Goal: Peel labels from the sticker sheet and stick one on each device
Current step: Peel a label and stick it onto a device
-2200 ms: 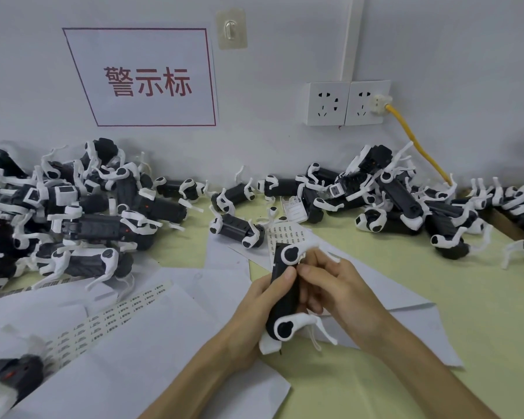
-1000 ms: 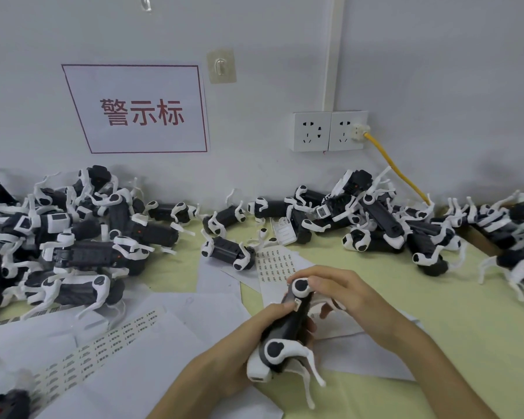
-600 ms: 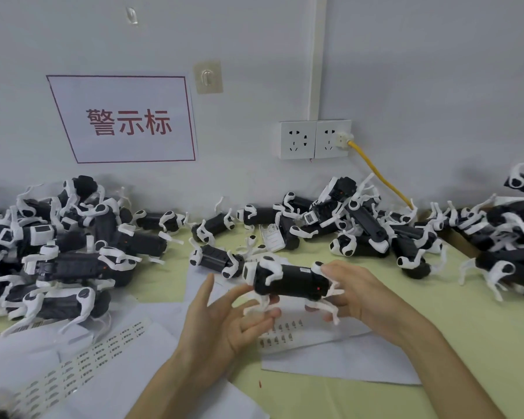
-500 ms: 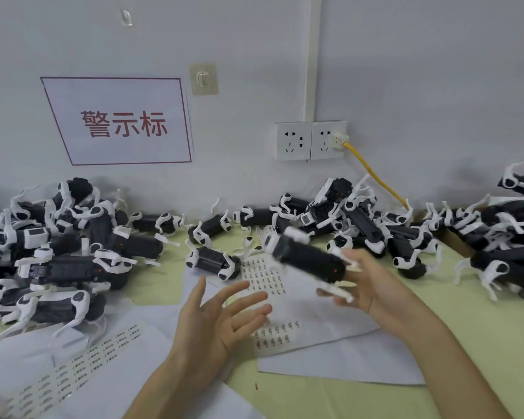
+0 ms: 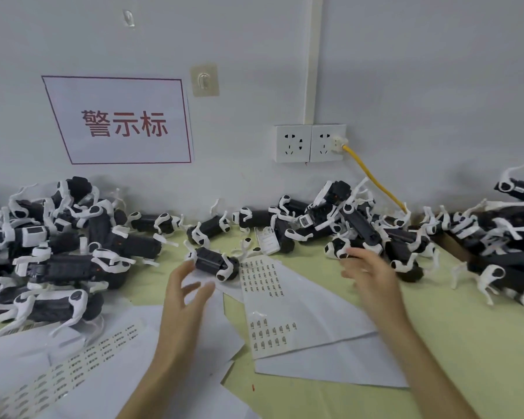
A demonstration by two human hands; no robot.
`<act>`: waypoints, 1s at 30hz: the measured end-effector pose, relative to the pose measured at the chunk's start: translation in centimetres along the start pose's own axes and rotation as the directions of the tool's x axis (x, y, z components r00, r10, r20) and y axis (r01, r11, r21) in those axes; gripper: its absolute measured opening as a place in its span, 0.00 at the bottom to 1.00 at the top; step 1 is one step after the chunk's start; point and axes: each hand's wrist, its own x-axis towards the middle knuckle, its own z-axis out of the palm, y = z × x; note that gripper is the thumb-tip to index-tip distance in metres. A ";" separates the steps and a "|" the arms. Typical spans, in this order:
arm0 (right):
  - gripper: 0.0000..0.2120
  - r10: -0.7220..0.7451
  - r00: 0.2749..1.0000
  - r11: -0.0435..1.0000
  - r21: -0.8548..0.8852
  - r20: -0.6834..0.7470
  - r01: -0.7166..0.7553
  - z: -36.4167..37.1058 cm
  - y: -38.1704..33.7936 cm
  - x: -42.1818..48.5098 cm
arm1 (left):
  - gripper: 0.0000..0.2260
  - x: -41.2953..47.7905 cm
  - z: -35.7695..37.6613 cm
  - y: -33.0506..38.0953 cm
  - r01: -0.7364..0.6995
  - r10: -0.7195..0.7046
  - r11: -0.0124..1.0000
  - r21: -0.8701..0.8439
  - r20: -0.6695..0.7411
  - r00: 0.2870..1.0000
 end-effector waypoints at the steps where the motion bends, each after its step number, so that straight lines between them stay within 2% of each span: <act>1: 0.14 -0.087 0.994 0.990 -0.108 0.072 0.094 1.1 0.3 -0.7 | 0.26 0.1 -0.2 -0.3 -0.045 0.040 0.993 0.112 0.046 0.998; 3: 0.17 -0.206 0.954 0.941 -0.223 0.217 0.253 2.9 0.7 -2.0 | 0.36 0.5 -0.5 -0.6 -0.071 0.027 0.965 0.252 0.174 0.984; 4: 0.18 -0.235 0.928 0.914 -0.260 0.288 0.312 3.6 0.9 -2.4 | 0.37 0.6 -0.5 -0.9 -0.073 0.001 0.947 0.314 0.224 0.975; 8: 0.17 -0.218 0.858 0.868 -0.309 0.465 0.388 4.8 1.4 -3.7 | 0.23 0.2 0.4 -1.7 -0.269 0.073 0.772 0.576 0.339 0.938; 11: 0.22 -0.189 0.821 0.772 -0.435 0.539 0.464 4.9 1.5 -3.8 | 0.26 0.1 0.8 -1.9 -0.314 0.112 0.695 0.646 0.335 0.936; 14: 0.33 -0.013 0.759 0.613 -0.594 0.651 0.520 5.1 1.7 -3.9 | 0.33 0.7 0.3 -2.4 -0.229 0.067 0.608 0.761 0.238 0.969; 16: 0.34 0.035 0.735 0.578 -0.614 0.677 0.538 5.0 1.9 -4.0 | 0.36 1.0 -0.1 -2.6 -0.182 0.044 0.620 0.763 0.198 0.979; 20: 0.34 0.045 0.723 0.569 -0.613 0.689 0.549 4.9 1.7 -4.1 | 0.40 1.9 -0.3 -2.9 -0.154 0.053 0.701 0.697 0.165 0.985; 27: 0.33 0.065 0.710 0.563 -0.613 0.701 0.554 4.8 1.6 -4.2 | 0.38 4.6 0.8 -2.9 -0.115 0.030 0.658 0.744 0.126 0.992; 30: 0.32 0.068 0.708 0.571 -0.610 0.702 0.550 4.8 1.7 -4.2 | 0.35 6.2 1.3 -2.2 -0.084 0.046 0.745 0.661 0.075 0.996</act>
